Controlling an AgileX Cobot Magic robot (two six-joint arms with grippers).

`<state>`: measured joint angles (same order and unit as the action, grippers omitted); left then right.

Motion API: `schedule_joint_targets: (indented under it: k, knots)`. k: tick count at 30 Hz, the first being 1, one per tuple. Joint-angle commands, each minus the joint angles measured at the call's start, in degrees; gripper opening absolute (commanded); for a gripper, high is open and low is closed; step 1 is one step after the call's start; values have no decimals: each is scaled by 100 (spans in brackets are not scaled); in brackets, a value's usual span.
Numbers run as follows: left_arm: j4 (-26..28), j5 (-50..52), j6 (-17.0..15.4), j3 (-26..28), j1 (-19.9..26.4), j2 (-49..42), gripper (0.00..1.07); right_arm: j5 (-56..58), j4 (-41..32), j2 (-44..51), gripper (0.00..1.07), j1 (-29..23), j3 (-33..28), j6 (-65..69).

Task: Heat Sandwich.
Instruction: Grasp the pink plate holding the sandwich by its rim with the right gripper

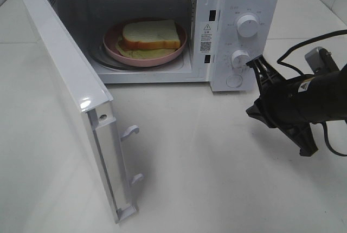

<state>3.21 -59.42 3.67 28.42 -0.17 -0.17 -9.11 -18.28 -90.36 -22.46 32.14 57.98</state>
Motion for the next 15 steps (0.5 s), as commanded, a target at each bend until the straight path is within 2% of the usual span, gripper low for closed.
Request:
schedule_joint_targets:
  k: [1,7,15]
  knots:
    - [46,46,-6,-17,17,-160,101,476,40,241,4,29,11,-579]
    - [46,46,-6,-17,17,-160,101,1610,40,361,5,29,453,-1730]
    - [46,46,-6,-17,17,-160,101,2378,40,361,5,29,951,-2544]
